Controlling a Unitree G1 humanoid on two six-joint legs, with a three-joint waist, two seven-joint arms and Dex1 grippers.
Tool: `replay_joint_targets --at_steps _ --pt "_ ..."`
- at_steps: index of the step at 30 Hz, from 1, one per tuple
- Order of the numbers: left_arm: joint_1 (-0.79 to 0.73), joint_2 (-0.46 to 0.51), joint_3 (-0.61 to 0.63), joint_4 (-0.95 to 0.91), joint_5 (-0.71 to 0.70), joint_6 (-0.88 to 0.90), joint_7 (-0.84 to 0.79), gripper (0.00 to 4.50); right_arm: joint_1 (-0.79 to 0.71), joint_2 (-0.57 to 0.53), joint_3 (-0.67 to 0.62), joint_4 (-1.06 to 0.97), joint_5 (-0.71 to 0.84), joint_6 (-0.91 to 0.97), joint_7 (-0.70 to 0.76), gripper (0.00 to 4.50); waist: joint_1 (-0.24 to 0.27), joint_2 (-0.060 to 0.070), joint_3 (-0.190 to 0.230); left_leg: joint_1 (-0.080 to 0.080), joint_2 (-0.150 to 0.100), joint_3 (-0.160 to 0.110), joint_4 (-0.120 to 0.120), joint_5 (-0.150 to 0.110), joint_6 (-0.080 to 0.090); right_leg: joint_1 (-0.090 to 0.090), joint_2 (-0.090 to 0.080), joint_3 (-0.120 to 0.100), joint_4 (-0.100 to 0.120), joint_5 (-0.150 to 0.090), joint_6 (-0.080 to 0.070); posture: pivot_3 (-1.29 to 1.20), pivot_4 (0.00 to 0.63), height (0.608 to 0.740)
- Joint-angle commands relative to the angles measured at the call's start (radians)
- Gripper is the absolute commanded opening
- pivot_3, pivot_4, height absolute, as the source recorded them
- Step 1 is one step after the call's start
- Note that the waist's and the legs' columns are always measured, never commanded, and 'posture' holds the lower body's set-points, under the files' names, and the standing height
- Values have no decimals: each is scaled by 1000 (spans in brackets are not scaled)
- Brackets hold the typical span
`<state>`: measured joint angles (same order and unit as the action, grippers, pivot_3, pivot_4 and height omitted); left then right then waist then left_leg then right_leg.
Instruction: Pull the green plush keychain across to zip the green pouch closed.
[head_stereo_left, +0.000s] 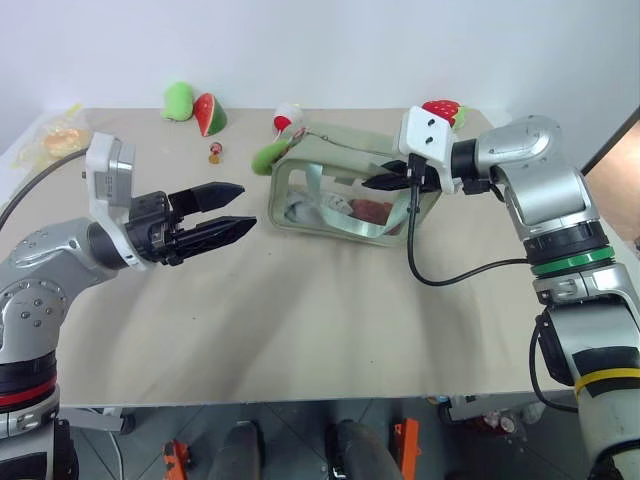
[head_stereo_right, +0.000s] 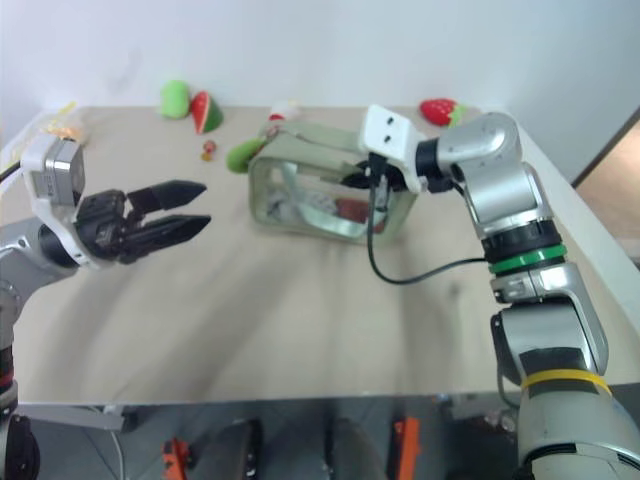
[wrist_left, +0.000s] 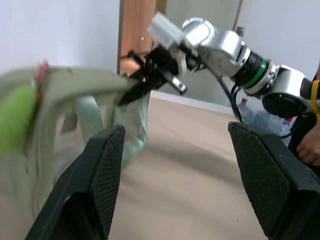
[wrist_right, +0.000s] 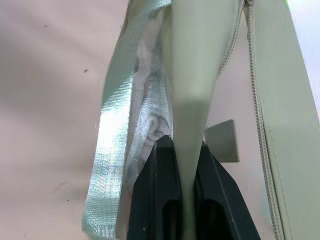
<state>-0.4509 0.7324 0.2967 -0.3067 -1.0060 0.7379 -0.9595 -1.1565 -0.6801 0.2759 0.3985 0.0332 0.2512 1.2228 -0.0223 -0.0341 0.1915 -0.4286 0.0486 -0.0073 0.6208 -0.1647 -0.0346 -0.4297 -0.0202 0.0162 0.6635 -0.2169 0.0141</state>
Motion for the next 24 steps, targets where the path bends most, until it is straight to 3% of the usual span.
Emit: replay_joint_targets --at_steps 1,13,14,19,24 --pt "21 10 3 -29 13 -14 4 3428 -36 9 -25 -111 16 74 9 105 -1 0 0 0 0 0 -1 0 0 -1 0 0 0 0 0 0 150 740" --pt "27 -2 -10 -29 21 -17 16 3428 51 141 -4 -176 -11 249 -115 105 -3 0 0 -5 3 1 1 0 0 -8 4 2 2 3 -2 0 150 740" --pt "27 -2 -11 -29 21 -17 16 3428 51 144 -8 -179 -5 257 -115 735 -2 0 0 -5 3 1 1 1 0 -8 4 2 2 3 -2 0 150 740" --pt "25 4 -8 0 36 -21 12 3428 13 150 -65 -155 58 333 -117 2345 -2 0 0 -4 3 1 3 1 1 -6 4 2 2 4 -2 0 150 740" --pt "19 5 28 58 25 -19 14 3428 -91 146 -266 -109 258 549 -118 2345 -1 0 0 -5 4 1 2 1 1 -8 4 2 3 5 -3 0 150 740"
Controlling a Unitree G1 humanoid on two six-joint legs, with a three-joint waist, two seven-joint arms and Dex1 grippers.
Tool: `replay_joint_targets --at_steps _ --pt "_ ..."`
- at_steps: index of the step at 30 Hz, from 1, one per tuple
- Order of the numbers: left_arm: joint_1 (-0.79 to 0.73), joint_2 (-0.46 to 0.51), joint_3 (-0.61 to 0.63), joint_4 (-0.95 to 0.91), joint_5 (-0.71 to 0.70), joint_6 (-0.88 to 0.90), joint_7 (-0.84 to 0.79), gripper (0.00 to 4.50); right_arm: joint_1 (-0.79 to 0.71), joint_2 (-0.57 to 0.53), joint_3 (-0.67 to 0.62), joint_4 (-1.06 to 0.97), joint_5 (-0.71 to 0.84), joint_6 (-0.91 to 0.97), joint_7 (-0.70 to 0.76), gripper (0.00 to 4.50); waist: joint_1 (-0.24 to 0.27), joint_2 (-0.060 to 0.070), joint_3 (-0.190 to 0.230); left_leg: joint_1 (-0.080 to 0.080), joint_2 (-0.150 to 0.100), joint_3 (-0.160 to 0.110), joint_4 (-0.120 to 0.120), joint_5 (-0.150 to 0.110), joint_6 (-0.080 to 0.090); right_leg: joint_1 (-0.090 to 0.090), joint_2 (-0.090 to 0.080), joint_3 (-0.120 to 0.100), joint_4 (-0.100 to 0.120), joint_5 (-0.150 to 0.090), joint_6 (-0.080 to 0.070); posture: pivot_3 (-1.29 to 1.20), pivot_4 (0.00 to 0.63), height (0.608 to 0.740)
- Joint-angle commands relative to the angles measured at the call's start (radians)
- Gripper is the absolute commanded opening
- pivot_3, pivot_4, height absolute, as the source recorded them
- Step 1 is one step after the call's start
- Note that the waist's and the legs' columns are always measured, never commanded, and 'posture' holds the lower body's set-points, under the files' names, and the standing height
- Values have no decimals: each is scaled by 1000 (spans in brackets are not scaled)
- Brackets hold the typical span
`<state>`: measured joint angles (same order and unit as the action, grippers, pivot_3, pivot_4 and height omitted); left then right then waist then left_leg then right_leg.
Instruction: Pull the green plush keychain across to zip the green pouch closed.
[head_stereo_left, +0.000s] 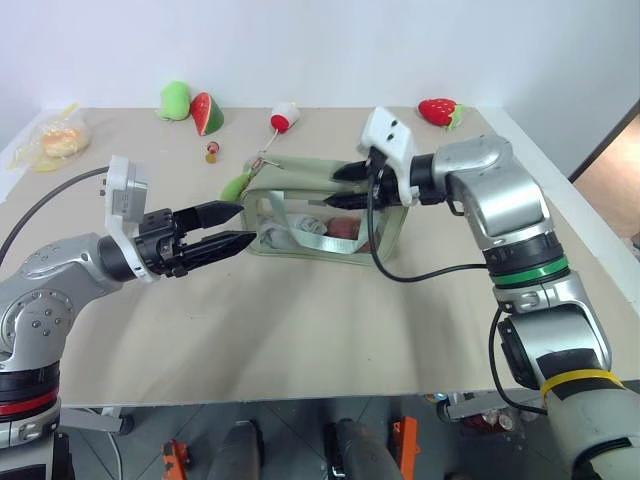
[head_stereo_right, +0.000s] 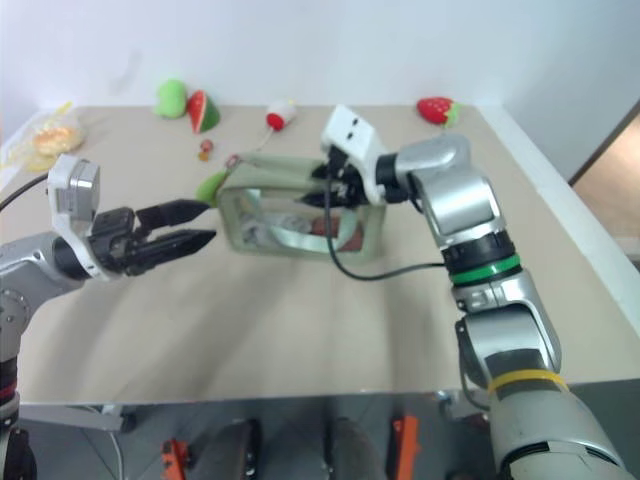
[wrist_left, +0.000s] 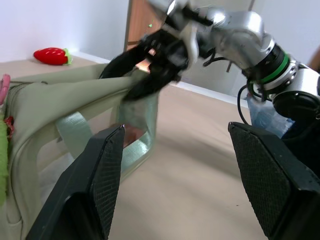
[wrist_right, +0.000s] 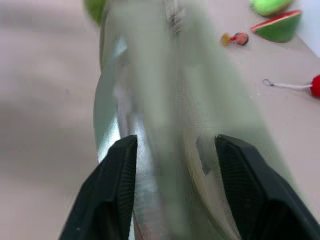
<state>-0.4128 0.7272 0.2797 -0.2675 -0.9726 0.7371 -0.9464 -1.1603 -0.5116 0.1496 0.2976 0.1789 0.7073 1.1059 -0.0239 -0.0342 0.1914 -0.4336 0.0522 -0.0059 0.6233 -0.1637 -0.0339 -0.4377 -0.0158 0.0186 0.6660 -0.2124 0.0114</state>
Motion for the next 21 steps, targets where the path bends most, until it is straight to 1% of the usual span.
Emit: replay_joint_targets --at_steps 1,3,5,9,13,16,21 --pt "-19 10 46 30 -5 -18 2 3428 -96 -38 -163 -9 133 99 4 2345 1 0 0 -1 0 0 0 0 0 0 0 0 0 0 0 0 150 740" --pt "-16 10 47 43 2 -21 4 3428 -100 -80 -205 -2 154 102 2 2345 1 0 0 -1 0 0 -1 0 0 0 0 0 0 -1 0 0 150 740" --pt "-7 8 56 48 -1 -20 10 3428 -67 -135 -225 -19 160 86 10 2345 4 -1 0 -1 0 0 -1 0 0 0 0 -1 -1 -2 1 0 150 740" --pt "12 11 88 64 -5 -15 18 3428 85 -258 -215 -112 149 43 40 2345 3 -1 -1 -2 0 0 -1 -1 1 0 -1 0 -2 -2 1 0 150 740" --pt "19 16 108 86 -1 -12 19 3428 264 -340 -184 -216 125 -23 59 2345 -1 0 0 -2 0 1 -1 -1 1 -2 0 1 -1 -2 1 0 150 740" --pt "11 19 108 102 3 -10 17 3428 334 -347 -177 -256 127 -42 45 2345 -8 0 0 -1 0 1 -1 0 1 -2 0 1 0 -1 1 0 150 740" --pt "-2 17 98 120 11 -12 14 3428 340 -310 -159 -254 134 -37 9 2345 -14 0 0 0 1 1 0 0 1 -1 1 2 0 1 -1 0 150 740"
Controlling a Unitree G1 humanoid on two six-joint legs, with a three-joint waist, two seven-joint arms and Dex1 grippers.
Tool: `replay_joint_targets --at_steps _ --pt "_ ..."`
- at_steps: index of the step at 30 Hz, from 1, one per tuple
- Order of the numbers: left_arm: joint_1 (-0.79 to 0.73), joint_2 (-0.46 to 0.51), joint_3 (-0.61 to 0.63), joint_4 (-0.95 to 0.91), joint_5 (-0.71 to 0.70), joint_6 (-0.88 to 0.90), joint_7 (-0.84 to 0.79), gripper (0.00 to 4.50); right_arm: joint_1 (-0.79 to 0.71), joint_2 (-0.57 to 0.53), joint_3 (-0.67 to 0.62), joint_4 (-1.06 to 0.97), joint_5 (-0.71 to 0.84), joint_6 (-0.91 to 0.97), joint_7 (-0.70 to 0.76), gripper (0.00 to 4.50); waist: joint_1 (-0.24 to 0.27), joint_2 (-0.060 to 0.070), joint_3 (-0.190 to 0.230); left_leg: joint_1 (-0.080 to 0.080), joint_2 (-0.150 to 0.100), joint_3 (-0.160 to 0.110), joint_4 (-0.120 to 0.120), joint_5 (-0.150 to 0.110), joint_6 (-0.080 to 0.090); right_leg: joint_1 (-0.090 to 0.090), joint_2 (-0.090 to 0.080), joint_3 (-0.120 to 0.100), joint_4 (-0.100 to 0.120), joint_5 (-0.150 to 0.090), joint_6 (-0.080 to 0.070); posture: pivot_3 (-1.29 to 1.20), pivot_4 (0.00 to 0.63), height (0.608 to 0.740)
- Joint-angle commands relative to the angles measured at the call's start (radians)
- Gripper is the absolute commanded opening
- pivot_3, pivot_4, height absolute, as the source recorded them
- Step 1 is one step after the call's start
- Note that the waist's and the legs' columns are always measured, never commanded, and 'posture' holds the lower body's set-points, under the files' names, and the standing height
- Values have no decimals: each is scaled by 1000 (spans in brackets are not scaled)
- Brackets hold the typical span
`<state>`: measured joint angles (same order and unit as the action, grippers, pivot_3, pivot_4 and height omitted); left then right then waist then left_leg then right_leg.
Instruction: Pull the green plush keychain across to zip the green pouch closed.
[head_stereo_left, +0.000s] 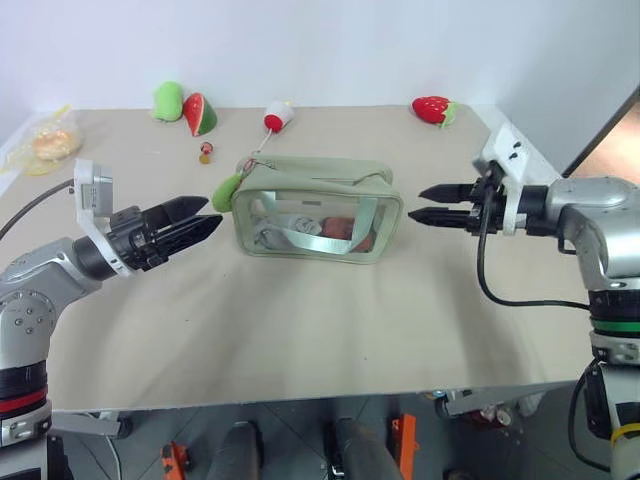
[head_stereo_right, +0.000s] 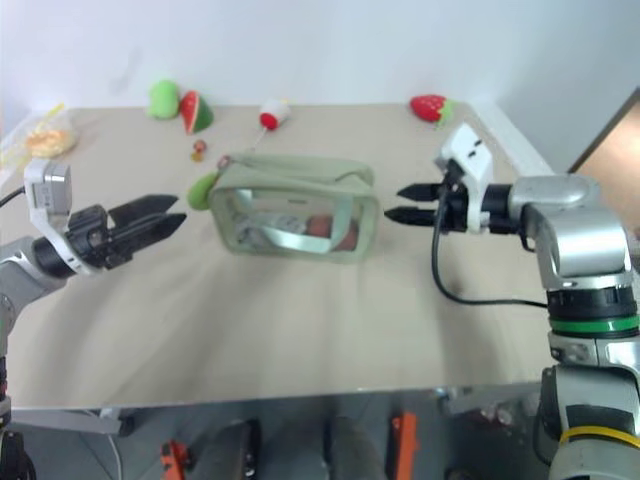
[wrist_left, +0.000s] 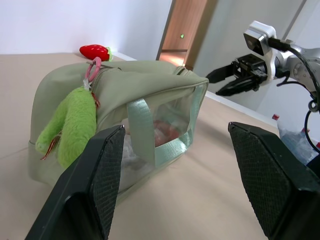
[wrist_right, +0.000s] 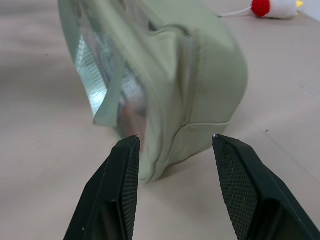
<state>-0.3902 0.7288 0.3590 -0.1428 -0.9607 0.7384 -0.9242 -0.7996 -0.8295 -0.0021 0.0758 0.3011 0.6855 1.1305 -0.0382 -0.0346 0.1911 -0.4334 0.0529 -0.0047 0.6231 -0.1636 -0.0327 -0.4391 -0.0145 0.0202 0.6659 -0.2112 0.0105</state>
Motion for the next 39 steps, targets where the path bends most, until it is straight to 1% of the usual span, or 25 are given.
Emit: replay_joint_targets --at_steps 1,8,15,16,18,19,22,23,25,28,30,32,36,39 --pt "-26 15 18 -3 0 -13 -8 3428 -23 14 -3 -27 9 -18 -20 2345 0 0 0 0 0 0 0 0 0 0 0 0 0 0 0 0 150 740" --pt "-20 8 12 -14 -7 -5 -8 3428 -59 67 36 21 -6 -41 -38 2345 0 0 0 0 0 0 1 0 0 1 0 1 0 1 1 0 150 740" --pt "-49 -6 -34 -96 -43 18 -20 3428 -86 99 58 76 -21 -72 -40 2345 0 0 0 -2 0 0 1 0 0 0 0 1 0 1 1 0 150 740" --pt "-54 -7 -39 -106 -47 19 -19 3428 -88 102 60 81 -23 -76 -42 2108 0 0 0 -2 0 0 1 0 0 0 0 1 0 1 1 0 150 740" --pt "-59 -8 -42 -115 -53 20 -15 3428 -86 107 62 88 -25 -81 -44 1443 0 0 0 -2 0 0 1 0 0 0 0 1 0 1 2 0 150 740" --pt "-60 -8 -41 -115 -54 22 -12 3428 -81 108 62 88 -25 -90 -41 1219 0 0 0 -2 0 0 1 0 0 0 0 1 0 1 2 0 150 740" --pt "-54 -6 -33 -107 -50 22 -3 3428 -67 110 61 75 -20 -94 -37 178 -1 0 0 -1 0 0 1 0 0 0 1 1 0 1 2 0 150 740" --pt "-49 -4 -28 -97 -42 18 2 3428 -63 110 60 72 -18 -94 -37 81 -1 0 0 -1 0 0 1 0 0 0 1 1 0 1 1 0 150 740" --pt "-45 -5 -10 -66 -33 11 17 3428 -57 111 59 66 -16 -96 -37 81 -1 0 0 -1 0 0 1 0 0 0 1 1 0 1 1 0 150 740" --pt "-71 -13 10 92 46 -19 103 3428 -51 118 59 67 -16 -92 -48 81 -1 0 0 0 0 0 2 0 0 1 1 1 0 1 1 0 150 740" --pt "-100 -18 1 203 111 -46 156 3428 -50 122 60 70 -20 -93 -55 81 -1 0 0 1 1 0 1 0 0 1 2 1 0 2 0 0 150 740" --pt "-118 -24 -6 272 148 -65 175 3428 -49 125 60 70 -21 -93 -60 81 -1 0 0 1 1 0 1 1 1 2 2 1 0 2 0 0 150 740" --pt "-116 -36 -53 322 227 -104 153 3428 -38 124 57 51 -15 -88 -64 81 -2 -1 0 1 1 1 1 1 1 1 2 2 0 3 1 0 150 740" --pt "-121 -50 -72 307 237 -99 130 3428 -31 119 52 39 -11 -82 -68 81 -2 -1 0 1 1 1 1 1 1 1 3 2 0 3 1 0 150 740"
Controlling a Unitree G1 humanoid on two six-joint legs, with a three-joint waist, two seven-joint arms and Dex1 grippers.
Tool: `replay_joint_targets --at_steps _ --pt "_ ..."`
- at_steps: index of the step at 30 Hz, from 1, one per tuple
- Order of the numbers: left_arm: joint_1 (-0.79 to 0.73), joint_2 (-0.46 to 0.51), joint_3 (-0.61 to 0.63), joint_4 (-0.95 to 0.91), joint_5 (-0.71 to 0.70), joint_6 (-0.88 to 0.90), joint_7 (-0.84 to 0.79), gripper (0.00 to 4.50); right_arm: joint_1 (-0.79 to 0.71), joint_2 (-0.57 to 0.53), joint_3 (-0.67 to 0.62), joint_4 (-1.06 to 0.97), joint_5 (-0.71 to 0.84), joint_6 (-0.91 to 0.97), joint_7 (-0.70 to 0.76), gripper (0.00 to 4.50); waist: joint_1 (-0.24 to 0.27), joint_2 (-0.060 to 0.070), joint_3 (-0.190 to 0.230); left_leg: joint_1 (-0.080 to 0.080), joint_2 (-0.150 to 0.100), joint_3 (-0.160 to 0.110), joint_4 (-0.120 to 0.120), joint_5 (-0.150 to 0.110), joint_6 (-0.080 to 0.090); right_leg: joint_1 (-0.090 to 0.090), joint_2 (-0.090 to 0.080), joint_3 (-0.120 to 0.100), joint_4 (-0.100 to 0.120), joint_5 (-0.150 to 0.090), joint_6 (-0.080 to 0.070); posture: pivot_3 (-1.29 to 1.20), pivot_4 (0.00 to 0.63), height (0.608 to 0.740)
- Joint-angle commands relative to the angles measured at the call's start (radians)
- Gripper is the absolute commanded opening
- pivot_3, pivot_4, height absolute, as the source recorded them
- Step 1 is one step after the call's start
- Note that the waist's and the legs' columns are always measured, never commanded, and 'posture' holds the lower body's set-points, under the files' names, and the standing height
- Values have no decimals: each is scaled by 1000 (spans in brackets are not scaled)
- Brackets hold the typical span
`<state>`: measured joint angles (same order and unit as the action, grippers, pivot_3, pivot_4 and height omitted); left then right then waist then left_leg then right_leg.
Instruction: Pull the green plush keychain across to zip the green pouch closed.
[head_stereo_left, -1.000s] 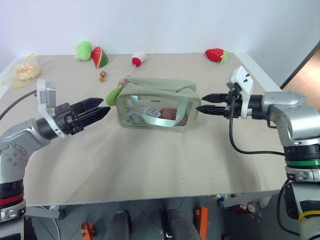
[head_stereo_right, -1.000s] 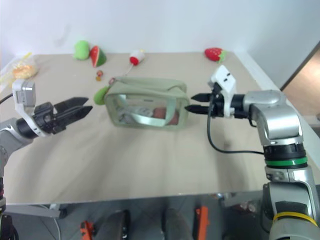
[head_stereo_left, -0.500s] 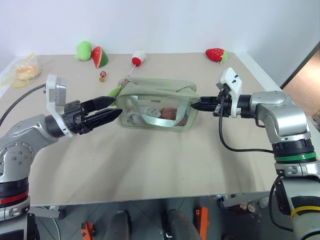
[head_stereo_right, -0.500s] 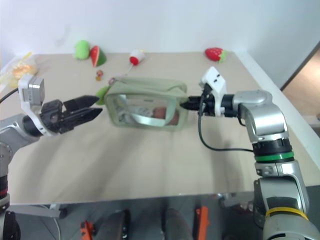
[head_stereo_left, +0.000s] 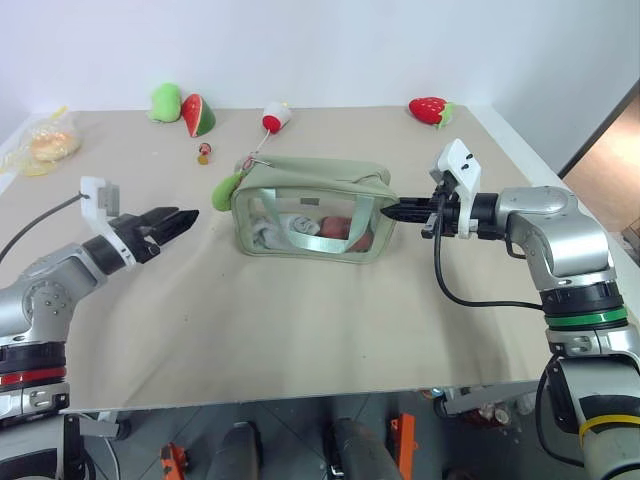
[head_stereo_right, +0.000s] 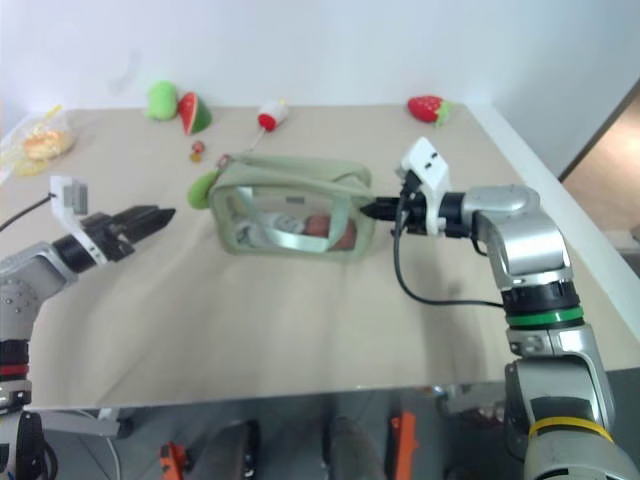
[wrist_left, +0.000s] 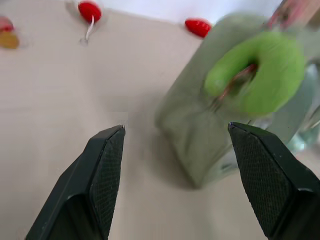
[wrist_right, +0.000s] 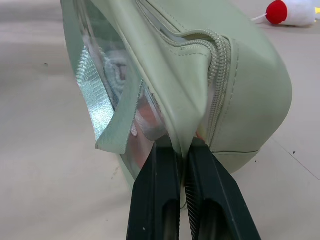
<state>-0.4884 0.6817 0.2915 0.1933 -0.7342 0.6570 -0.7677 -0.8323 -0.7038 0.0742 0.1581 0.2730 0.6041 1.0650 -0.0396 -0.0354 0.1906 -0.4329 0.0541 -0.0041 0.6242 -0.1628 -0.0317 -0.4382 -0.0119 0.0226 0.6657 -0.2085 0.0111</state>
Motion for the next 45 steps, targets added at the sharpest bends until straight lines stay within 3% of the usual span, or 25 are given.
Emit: replay_joint_targets --at_steps 1,7,25,35,36,45 --pt "-27 -6 -9 -34 9 -12 -32 3428 3 -8 -25 -46 17 1 -4 81 0 0 0 0 0 0 0 0 0 0 0 0 0 0 0 0 150 740" --pt "-26 -7 -27 -123 -24 24 -106 3428 16 -20 -35 -64 21 6 -5 81 0 0 0 0 1 0 0 0 0 0 1 0 0 0 0 0 150 740" --pt "-104 -59 -39 -82 -4 14 -96 3428 34 -13 -29 -71 17 15 -37 81 0 0 0 1 1 0 0 0 0 0 1 1 0 1 0 0 150 740" --pt "-129 -79 -25 -41 16 4 -56 166 42 -16 -31 -73 24 22 -47 0 0 0 0 1 1 0 0 0 0 1 2 1 0 1 0 0 150 740" --pt "-133 -80 -26 -38 19 2 -55 14 43 -15 -31 -73 24 22 -48 0 0 0 0 1 1 0 0 0 0 1 2 1 0 1 0 0 150 740" --pt "-255 -118 -10 93 87 -102 19 14 54 -10 -32 -78 27 26 -56 0 1 0 0 1 1 0 1 0 0 1 2 1 0 1 0 0 150 740"
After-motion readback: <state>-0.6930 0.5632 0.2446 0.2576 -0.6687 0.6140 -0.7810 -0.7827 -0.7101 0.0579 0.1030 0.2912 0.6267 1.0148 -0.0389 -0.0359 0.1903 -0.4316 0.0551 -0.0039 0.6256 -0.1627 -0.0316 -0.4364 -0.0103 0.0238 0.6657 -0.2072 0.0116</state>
